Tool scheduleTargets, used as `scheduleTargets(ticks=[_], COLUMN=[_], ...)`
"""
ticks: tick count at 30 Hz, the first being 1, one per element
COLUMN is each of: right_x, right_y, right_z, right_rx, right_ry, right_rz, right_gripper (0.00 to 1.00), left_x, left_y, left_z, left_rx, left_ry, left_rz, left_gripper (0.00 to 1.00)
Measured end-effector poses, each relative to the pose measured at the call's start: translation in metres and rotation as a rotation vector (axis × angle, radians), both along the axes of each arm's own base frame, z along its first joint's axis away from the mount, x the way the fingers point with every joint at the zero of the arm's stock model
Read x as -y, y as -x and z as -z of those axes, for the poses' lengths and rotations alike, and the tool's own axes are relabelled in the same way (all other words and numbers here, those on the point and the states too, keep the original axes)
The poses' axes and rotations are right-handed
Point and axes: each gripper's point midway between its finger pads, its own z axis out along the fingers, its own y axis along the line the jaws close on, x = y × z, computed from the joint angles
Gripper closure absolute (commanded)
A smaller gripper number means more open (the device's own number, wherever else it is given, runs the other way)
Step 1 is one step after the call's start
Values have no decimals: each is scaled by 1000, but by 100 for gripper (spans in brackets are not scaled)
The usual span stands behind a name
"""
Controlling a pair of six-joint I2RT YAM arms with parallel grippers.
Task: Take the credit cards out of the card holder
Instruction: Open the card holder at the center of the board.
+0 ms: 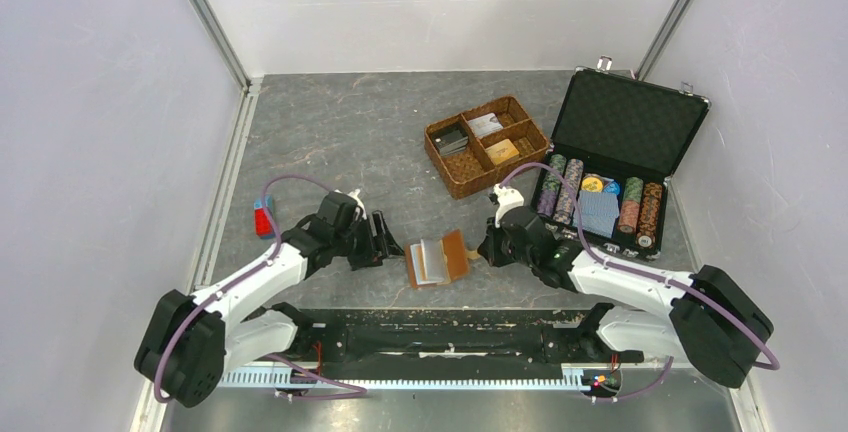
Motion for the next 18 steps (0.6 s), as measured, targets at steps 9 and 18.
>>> scheduleTargets(ticks=[9, 18], right_x=[10, 13], right_y=[3, 6], right_z=[12, 13], right_rx=[-13, -14], right_ry=[31, 30], right_rz=[20, 20], right_gripper=[100, 100], left_x=[7, 14], left_y=[-2, -6], left_z=[9, 17], left_rx=[-29, -40], left_ry=[22, 44], left_rz=[-1, 8], left_gripper=[30, 30])
